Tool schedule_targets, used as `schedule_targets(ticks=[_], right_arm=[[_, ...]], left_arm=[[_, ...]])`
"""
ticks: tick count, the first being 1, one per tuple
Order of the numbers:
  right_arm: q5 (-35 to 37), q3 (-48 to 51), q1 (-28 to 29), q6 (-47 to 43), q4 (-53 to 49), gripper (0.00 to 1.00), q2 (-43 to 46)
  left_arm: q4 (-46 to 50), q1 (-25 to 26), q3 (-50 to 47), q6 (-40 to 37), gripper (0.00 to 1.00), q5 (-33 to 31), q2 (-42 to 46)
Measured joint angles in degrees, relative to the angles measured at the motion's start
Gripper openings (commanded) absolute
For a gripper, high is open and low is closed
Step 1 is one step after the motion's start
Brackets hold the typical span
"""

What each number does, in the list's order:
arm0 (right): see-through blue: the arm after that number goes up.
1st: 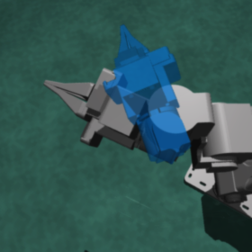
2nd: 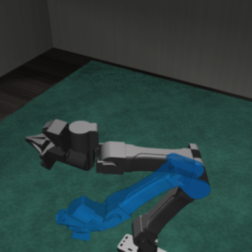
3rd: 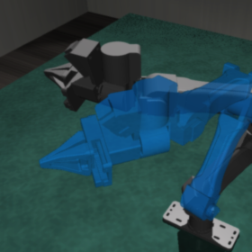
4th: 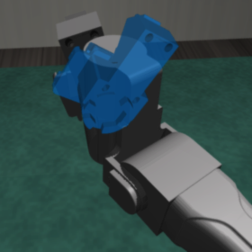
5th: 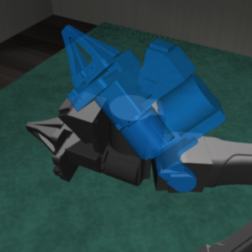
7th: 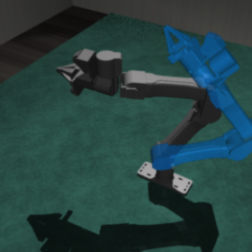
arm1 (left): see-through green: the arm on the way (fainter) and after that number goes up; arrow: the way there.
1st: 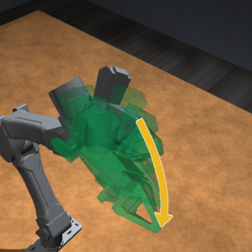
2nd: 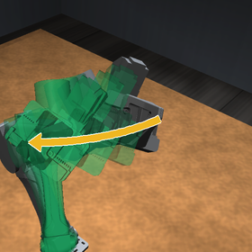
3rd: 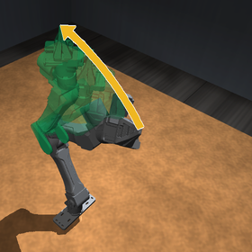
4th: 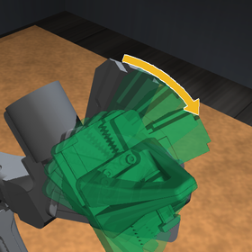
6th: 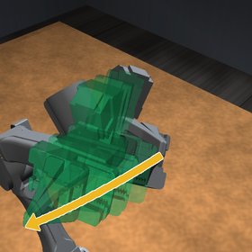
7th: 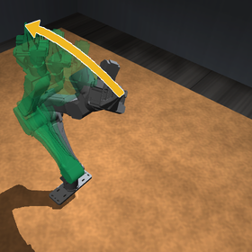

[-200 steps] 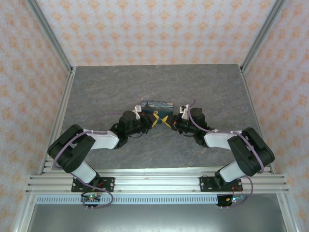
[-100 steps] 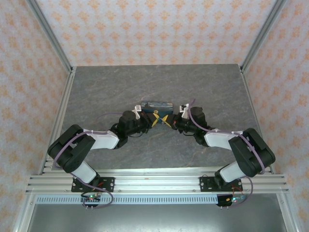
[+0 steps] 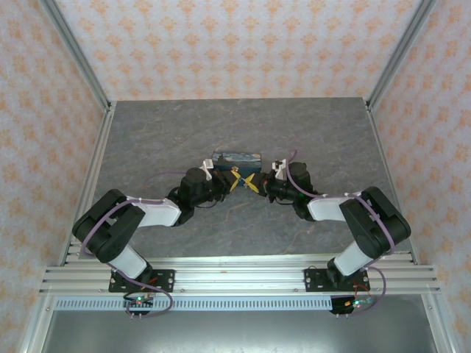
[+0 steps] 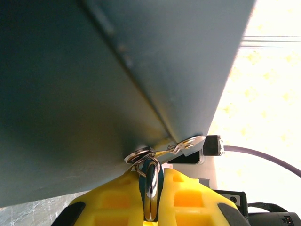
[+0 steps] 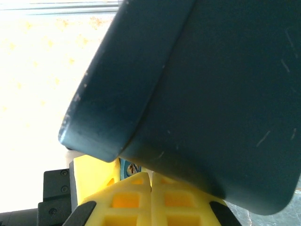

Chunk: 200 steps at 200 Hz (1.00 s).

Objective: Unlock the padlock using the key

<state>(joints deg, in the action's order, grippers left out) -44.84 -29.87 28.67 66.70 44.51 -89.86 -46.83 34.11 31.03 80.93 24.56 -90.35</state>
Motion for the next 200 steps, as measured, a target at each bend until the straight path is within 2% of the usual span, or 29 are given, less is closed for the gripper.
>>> schedule_targets(ticks=[40, 97, 200], right_arm=[[0.2, -2.5, -0.1, -11.4, -9.9, 0.0, 3.6], [1.0, -3.1, -0.2, -26.0, -18.6, 0.0, 8.2], [1.0, -3.6, -0.2, -26.0, -20.7, 0.0, 9.2]], left_arm=[[-0.3, 0.0, 0.0, 0.0, 0.0, 0.5, 0.0], [-2.6, 0.0, 0.0, 0.4, 0.0, 3.8, -1.0], [-4.4, -1.2, 0.0, 0.3, 0.0, 7.5, -2.0]])
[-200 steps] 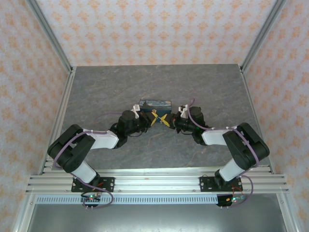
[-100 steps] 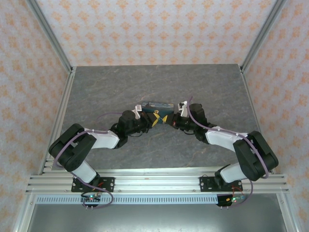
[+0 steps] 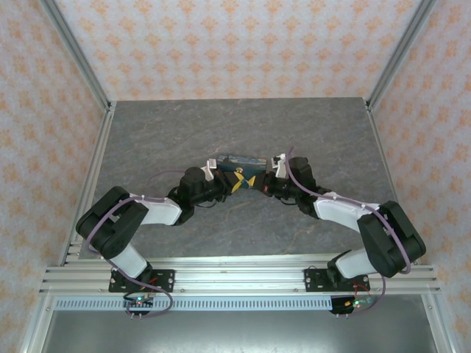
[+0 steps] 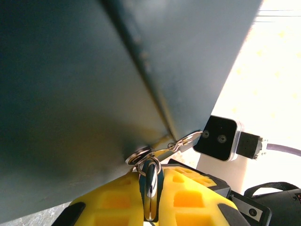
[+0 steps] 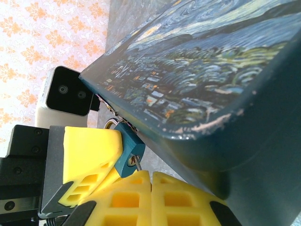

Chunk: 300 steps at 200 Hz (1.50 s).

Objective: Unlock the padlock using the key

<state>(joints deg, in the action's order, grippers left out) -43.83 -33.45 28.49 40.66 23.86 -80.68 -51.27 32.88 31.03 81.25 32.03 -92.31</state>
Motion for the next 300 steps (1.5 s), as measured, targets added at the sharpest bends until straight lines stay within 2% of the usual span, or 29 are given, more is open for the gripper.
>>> schedule_targets(ticks=[152, 300], right_arm=[[-2.1, 0.8, -0.3, 12.2, 3.2, 0.0, 0.4], [-5.4, 2.6, -1.9, 14.5, 8.0, 0.0, -0.6]], left_arm=[[-0.8, -0.8, 0.0, -0.3, 0.0, 1.7, 0.5], [-1.4, -0.8, -1.5, -0.3, 0.0, 2.1, 1.7]])
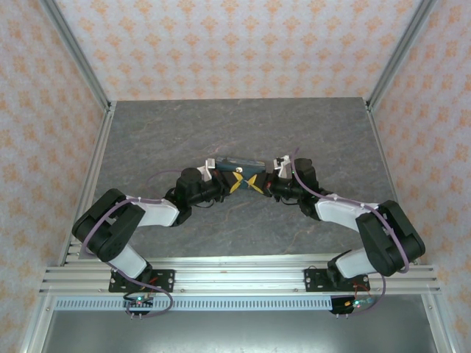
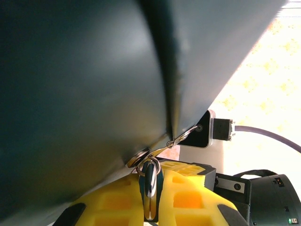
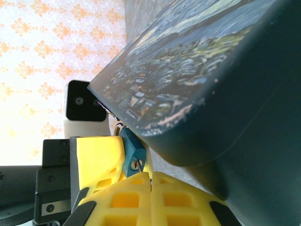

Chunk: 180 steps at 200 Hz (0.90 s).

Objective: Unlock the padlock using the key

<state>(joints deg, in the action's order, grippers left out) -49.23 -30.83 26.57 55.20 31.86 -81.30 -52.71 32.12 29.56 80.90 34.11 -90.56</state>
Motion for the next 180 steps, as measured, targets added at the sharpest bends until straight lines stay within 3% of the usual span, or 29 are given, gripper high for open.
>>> schedule_targets(ticks=[113, 180], right_arm=[[-3.3, 0.0, -0.7, 8.7, 9.7, 0.0, -5.7], [1.6, -4.1, 1.1, -5.3, -5.2, 0.0, -1.1]], left_arm=[[-0.7, -0.8, 0.0, 0.0, 0.0, -0.7, 0.0], [-0.8, -0.7, 0.0, 0.7, 0.0, -1.5, -0.1]])
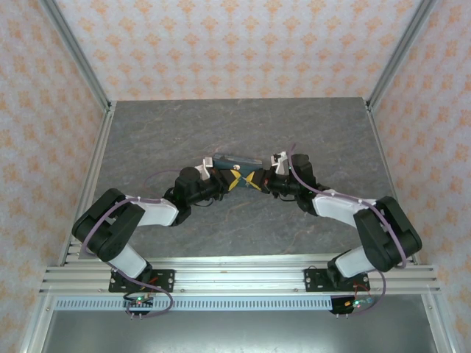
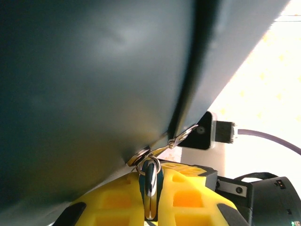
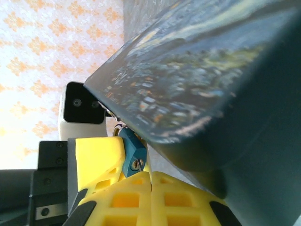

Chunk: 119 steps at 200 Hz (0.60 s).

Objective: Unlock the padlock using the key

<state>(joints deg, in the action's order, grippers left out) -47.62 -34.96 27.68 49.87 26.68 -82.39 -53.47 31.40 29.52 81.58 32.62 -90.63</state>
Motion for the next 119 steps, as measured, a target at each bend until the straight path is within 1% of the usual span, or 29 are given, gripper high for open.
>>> schedule_targets(ticks=[43, 119], right_arm=[[4.4, -1.1, 1.3, -9.2, -6.9, 0.0, 3.0], [6.4, -1.9, 2.6, -14.9, -9.2, 0.0, 4.0]], left_arm=[[-0.3, 0.5, 0.0, 1.6, 0.0, 0.2, -0.2], [-0.4, 0.6, -0.1, 3.5, 0.0, -0.3, -0.4]])
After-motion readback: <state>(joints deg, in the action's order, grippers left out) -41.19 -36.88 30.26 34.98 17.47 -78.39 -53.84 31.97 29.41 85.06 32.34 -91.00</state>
